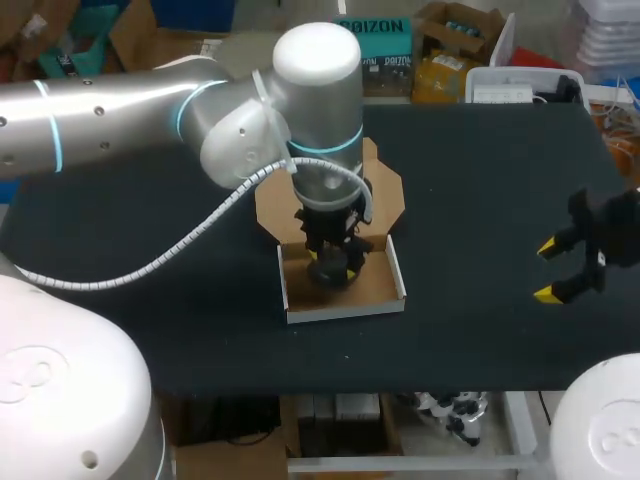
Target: Assemble the packaging by folding the flat box into shape, placing the metal phone stand inside, and closing the box properly
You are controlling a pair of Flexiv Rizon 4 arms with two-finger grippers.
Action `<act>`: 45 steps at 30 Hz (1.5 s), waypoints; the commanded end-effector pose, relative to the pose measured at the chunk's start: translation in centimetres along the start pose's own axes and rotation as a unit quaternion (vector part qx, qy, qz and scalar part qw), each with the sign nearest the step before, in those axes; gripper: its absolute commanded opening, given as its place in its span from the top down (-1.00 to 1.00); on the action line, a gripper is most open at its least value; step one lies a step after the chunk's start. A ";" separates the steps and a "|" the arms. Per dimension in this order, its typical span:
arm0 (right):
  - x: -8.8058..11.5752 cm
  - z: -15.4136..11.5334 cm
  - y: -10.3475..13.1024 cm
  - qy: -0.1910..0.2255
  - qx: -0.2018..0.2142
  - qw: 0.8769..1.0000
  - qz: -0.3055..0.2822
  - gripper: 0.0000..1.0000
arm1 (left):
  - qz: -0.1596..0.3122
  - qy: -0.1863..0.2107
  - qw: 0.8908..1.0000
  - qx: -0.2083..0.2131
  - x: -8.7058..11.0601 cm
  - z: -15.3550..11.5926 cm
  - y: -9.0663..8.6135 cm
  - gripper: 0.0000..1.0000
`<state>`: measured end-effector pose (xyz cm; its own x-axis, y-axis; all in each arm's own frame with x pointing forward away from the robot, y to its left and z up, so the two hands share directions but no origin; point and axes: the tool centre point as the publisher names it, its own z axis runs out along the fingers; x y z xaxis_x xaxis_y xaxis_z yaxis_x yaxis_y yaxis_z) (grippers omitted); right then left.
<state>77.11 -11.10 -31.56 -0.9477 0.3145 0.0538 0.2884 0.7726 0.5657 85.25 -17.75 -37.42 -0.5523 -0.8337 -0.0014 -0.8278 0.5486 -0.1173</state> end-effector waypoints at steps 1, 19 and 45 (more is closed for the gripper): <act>0.0 -0.2 0.0 0.001 -0.001 1.000 0.000 -1.00 | -0.002 -0.004 1.000 -0.002 0.2 0.7 -0.3 1.00; 0.0 -0.2 0.0 0.001 -0.001 1.000 0.000 -1.00 | -0.015 -0.002 1.000 -0.007 0.2 2.8 -0.6 1.00; 0.0 -0.2 0.0 0.001 -0.001 1.000 0.000 -1.00 | -0.062 -0.009 0.998 -0.003 0.8 1.5 -0.2 -1.00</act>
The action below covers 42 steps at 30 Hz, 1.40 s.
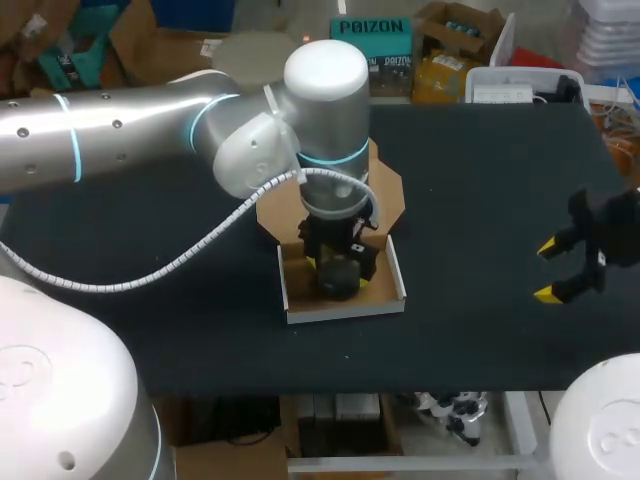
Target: Assemble the packaging by folding the flat box into shape, placing the metal phone stand inside, and closing the box properly
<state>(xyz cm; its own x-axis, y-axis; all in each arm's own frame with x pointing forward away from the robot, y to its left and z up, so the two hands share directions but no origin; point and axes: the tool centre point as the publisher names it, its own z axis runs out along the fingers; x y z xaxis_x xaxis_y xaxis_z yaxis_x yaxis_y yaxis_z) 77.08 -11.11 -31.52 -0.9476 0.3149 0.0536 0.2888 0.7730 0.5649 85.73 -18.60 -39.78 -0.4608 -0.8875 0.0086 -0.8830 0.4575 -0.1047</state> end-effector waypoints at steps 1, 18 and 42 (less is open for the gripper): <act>0.0 -0.1 0.0 0.002 -0.002 1.000 0.000 -1.00 | -0.014 -0.009 1.000 0.004 0.3 -1.2 0.4 -1.00; 0.0 -0.1 0.0 0.002 -0.002 1.000 0.000 -1.00 | -0.150 -0.021 0.988 -0.016 1.0 -2.9 1.1 -1.00; 0.0 -0.1 0.0 0.002 -0.002 1.000 0.000 -1.00 | -0.209 -0.019 0.977 -0.026 0.2 -3.2 0.9 -1.00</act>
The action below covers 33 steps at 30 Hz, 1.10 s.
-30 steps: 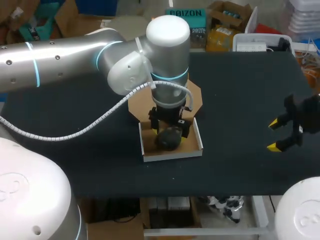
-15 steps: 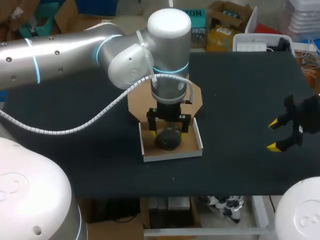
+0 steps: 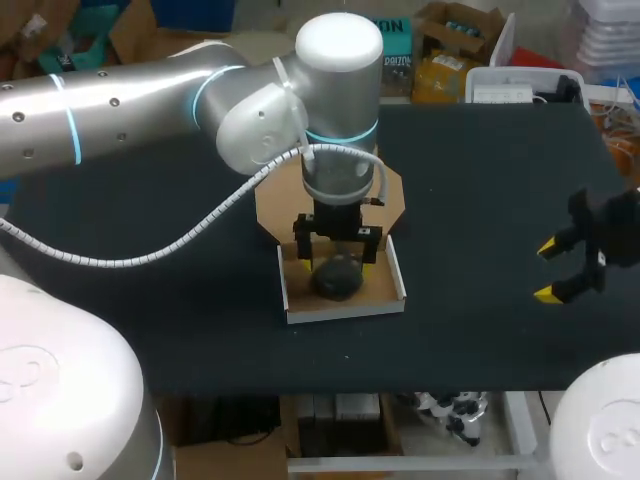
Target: Assemble the packaging by folding the flat box into shape, placing the metal phone stand inside, and closing the box properly
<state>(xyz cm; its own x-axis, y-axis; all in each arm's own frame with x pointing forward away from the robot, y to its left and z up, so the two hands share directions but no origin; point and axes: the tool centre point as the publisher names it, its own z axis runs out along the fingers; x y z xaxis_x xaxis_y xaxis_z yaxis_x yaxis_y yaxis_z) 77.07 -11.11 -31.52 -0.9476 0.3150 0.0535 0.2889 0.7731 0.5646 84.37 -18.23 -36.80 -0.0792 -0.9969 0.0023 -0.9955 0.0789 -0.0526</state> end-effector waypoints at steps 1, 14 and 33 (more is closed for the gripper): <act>0.0 -0.1 0.0 0.002 -0.002 1.000 0.000 -1.00 | -0.014 0.000 1.000 -0.003 -0.2 -0.1 -0.2 -1.00; 0.0 -0.1 0.0 0.002 -0.002 1.000 0.000 -1.00 | -0.091 0.022 0.996 -0.011 -0.9 1.6 0.3 -1.00; 0.0 -0.1 0.0 0.002 -0.002 1.000 0.000 -1.00 | -0.108 0.001 0.994 -0.034 0.5 2.4 3.0 -1.00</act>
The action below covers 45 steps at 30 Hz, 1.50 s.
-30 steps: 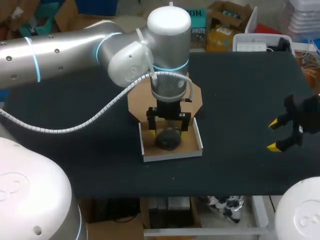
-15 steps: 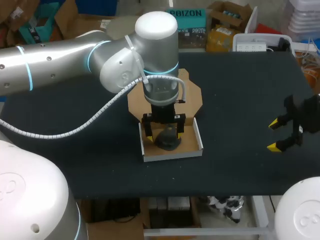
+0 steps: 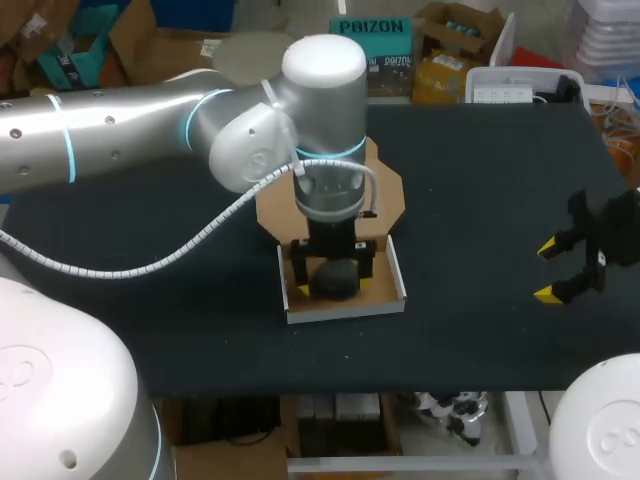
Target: Assemble the packaging by folding the flat box into shape, placing the metal phone stand inside, and closing the box properly
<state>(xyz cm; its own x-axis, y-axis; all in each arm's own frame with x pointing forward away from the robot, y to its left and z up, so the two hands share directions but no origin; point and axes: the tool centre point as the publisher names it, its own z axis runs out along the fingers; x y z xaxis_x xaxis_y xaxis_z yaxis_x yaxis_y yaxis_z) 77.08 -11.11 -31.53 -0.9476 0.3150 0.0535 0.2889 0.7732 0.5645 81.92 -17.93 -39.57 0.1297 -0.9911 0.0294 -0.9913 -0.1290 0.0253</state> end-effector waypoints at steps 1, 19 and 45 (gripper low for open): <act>0.0 -0.1 0.0 0.002 -0.002 1.000 0.000 -1.00 | -0.006 -0.013 1.000 0.001 0.5 -0.1 0.7 -1.00; 0.0 -0.1 0.0 0.002 -0.002 1.000 0.000 -1.00 | -0.016 -0.016 1.000 -0.006 0.7 0.4 3.7 -1.00; 0.0 -0.1 0.0 0.002 -0.002 1.000 0.000 -1.00 | 0.007 -0.013 1.000 -0.001 0.1 0.6 7.5 -1.00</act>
<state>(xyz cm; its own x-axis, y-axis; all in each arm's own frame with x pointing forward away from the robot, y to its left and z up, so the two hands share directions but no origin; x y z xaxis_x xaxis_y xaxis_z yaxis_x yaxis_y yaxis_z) 77.08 -11.11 -31.52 -0.9476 0.3150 0.0534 0.2889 0.7732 0.5646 74.85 -19.07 -39.94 0.1139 -0.9935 0.0046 -0.9929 -0.1137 0.0349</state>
